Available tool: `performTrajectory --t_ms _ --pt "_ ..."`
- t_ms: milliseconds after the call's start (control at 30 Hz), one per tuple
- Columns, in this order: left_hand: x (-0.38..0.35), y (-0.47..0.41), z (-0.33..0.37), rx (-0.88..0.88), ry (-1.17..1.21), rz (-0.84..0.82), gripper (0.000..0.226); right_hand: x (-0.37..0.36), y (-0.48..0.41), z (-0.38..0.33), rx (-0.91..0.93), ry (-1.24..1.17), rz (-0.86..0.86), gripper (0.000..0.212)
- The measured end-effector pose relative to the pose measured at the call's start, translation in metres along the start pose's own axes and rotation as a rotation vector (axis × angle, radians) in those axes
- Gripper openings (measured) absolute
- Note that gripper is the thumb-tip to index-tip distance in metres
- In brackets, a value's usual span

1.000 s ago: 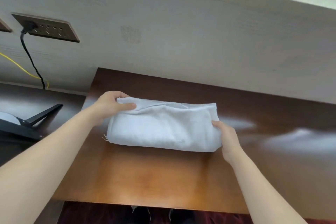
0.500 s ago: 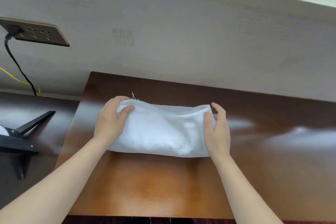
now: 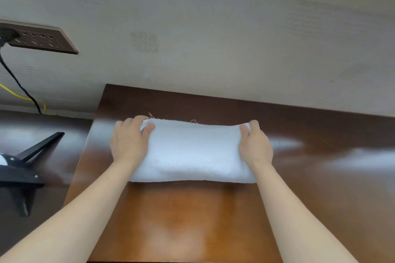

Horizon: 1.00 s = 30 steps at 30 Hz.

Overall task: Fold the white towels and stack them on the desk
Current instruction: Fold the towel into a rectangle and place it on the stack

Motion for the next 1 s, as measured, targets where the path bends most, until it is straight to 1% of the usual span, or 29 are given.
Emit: performTrajectory --t_ms 33,67,100,133,167,200,233,267,300,333,367,400,433,467,500,533,567,633,700,833,933,1000 --pt "0.003 -0.001 0.007 -0.086 -0.086 0.054 0.035 -0.001 -0.002 -0.003 0.029 0.053 0.021 0.028" --pt "0.007 -0.001 0.019 -0.176 -0.111 0.108 0.038 -0.001 -0.003 -0.005 0.068 0.106 0.051 0.030" --pt "0.011 0.003 0.034 -0.273 -0.072 0.146 0.037 -0.002 -0.003 -0.009 0.105 0.157 0.081 0.031" --pt "0.010 0.011 0.051 -0.391 -0.006 0.145 0.035 -0.004 -0.001 -0.012 0.131 0.200 0.105 0.031" --pt "0.003 0.025 0.068 -0.515 0.040 0.084 0.035 -0.005 0.000 -0.014 0.142 0.229 0.127 0.031" --pt "-0.010 0.043 0.082 -0.616 0.037 -0.048 0.041 -0.006 0.000 -0.016 0.148 0.236 0.160 0.029" --pt "-0.024 0.061 0.090 -0.678 -0.010 -0.187 0.048 -0.004 0.000 -0.017 0.162 0.228 0.205 0.027" --pt "-0.035 0.071 0.093 -0.692 -0.063 -0.280 0.055 0.000 0.001 -0.021 0.204 0.222 0.267 0.026" --pt "-0.043 0.075 0.091 -0.661 -0.105 -0.340 0.059 0.007 0.003 -0.027 0.275 0.217 0.347 0.028" --pt "-0.048 0.074 0.089 -0.631 -0.132 -0.362 0.060 0.012 0.010 -0.036 0.377 0.187 0.423 0.030" --pt "-0.050 0.072 0.087 -0.620 -0.154 -0.359 0.060 0.013 0.022 -0.048 0.507 0.130 0.446 0.031" --pt "-0.052 0.070 0.087 -0.626 -0.173 -0.357 0.059 0.010 0.038 -0.062 0.627 0.056 0.395 0.032" --pt "-0.054 0.068 0.087 -0.641 -0.188 -0.370 0.060 0.005 0.056 -0.074 0.715 -0.006 0.291 0.035" --pt "-0.054 0.067 0.088 -0.659 -0.204 -0.388 0.061 -0.004 0.072 -0.082 0.763 -0.030 0.148 0.041" --pt "-0.054 0.067 0.089 -0.679 -0.218 -0.400 0.062 -0.014 0.084 -0.085 0.776 -0.016 0.014 0.047" --pt "-0.053 0.066 0.089 -0.691 -0.221 -0.404 0.062 -0.022 0.092 -0.084 0.767 0.021 -0.077 0.053" --pt "-0.053 0.066 0.088 -0.692 -0.213 -0.404 0.061 -0.027 0.092 -0.080 0.751 0.063 -0.123 0.058" --pt "-0.052 0.063 0.085 -0.680 -0.199 -0.394 0.060 -0.033 0.085 -0.069 0.716 0.115 -0.145 0.067" --pt "-0.051 0.056 0.075 -0.642 -0.213 -0.375 0.066 -0.034 0.079 -0.061 0.713 0.159 -0.172 0.072" --pt "-0.039 0.033 0.044 -0.516 -0.257 -0.302 0.073 -0.032 0.076 -0.054 0.719 0.207 -0.213 0.076" --pt "-0.032 0.022 0.025 -0.497 -0.293 -0.298 0.072 -0.022 0.066 -0.046 0.690 0.284 -0.165 0.075" --pt "-0.030 0.017 0.018 -0.454 -0.268 -0.288 0.072 -0.011 0.050 -0.030 0.613 0.376 -0.107 0.072"
Point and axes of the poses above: each hand's wrist, its own y-axis away from the middle knuckle, its own x-axis out of the back of the hand, z = x × y, the point moved 6 cm from there along -y, towards the middle knuckle, and after that the axes turned 14 degrees about z, right-handed, at the moved point
